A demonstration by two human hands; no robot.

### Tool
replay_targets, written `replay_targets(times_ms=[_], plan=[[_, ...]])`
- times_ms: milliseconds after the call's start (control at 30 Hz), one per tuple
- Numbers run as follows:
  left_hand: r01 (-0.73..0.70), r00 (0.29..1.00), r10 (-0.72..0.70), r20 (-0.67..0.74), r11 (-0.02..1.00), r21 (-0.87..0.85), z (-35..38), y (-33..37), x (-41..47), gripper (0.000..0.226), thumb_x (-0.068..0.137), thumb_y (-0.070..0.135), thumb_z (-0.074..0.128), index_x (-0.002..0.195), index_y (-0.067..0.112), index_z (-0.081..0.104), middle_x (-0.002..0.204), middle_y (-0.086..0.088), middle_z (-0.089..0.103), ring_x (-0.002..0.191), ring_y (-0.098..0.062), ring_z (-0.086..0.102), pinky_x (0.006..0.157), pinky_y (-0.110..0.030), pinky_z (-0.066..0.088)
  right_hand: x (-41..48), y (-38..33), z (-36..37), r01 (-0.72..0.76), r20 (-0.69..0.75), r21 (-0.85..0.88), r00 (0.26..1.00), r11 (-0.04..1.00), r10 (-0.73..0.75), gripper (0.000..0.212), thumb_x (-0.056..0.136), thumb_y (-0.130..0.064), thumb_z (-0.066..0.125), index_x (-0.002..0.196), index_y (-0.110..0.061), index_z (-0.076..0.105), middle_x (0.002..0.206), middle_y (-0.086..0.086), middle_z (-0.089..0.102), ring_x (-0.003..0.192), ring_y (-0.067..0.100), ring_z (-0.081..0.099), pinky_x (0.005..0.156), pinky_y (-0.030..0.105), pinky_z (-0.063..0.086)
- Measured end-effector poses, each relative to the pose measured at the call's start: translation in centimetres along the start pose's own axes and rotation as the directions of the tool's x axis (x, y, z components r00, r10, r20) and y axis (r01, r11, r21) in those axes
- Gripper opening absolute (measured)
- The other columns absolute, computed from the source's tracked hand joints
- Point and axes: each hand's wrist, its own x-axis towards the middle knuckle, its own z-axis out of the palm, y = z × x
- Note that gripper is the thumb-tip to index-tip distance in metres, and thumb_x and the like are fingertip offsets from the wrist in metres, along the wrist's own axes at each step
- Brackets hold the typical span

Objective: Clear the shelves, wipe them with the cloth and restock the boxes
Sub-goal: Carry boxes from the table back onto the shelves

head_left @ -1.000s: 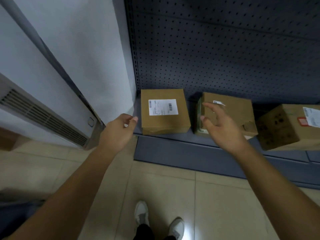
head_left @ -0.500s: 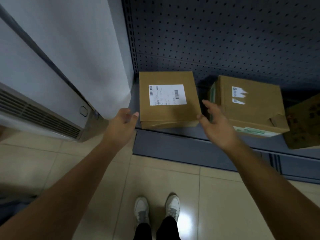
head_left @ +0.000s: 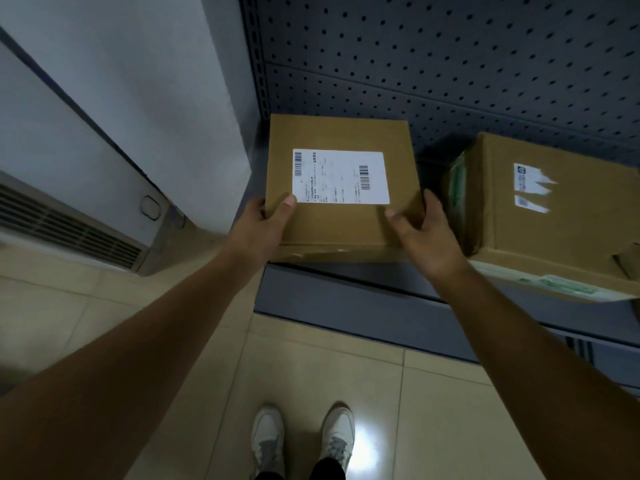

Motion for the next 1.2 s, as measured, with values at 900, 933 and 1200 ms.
replay_targets(times_ms=[900, 933, 1200], plan=[[-0.073, 0.992, 0.057, -0.116, 0.987, -0.14, -0.6, 2.5, -4.2, 0.051, 0.096, 0.058, 0.057, 0.141, 0.035, 0.052, 0.102, 0.028, 0.057, 0.093, 0.004, 0.056, 0.084, -0.025, 0.047, -3.7, -1.5, -1.5, 0.03, -0.01, 0.28, 1.0, 0.959, -0.029, 0.064, 0.088, -0.043, 0.075, 0.144, -0.03, 0.048, 0.109, -0.027, 0.06, 0.098, -0.011, 0.056, 0.081, 0.011, 0.043], [-0.08, 0.991, 0.062, -0.119, 0.986, -0.147, -0.8, 2.8, -5.0, 0.051, 0.096, 0.057, 0.056, 0.142, 0.035, 0.052, 0.102, 0.028, 0.057, 0.092, 0.004, 0.056, 0.08, -0.023, 0.047, -4.3, -1.7, -1.9, 0.039, -0.013, 0.281, 0.999, 0.959, -0.037, 0.066, 0.088, -0.044, 0.075, 0.145, -0.03, 0.047, 0.11, -0.027, 0.06, 0.099, -0.011, 0.056, 0.084, 0.013, 0.044], [-0.13, 0.982, 0.1, -0.161, 0.974, -0.187, -1.8, 6.4, -11.3, 0.032, 0.097, 0.051, 0.056, 0.126, 0.038, 0.054, 0.101, 0.029, 0.057, 0.088, 0.007, 0.056, 0.07, -0.015, 0.043, -8.9, -4.7, -5.7, 0.126, -0.033, 0.29, 0.992, 0.949, -0.121, 0.06, 0.088, -0.039, 0.077, 0.142, -0.03, 0.052, 0.116, -0.019, 0.069, 0.098, -0.01, 0.065, 0.094, 0.023, 0.053]])
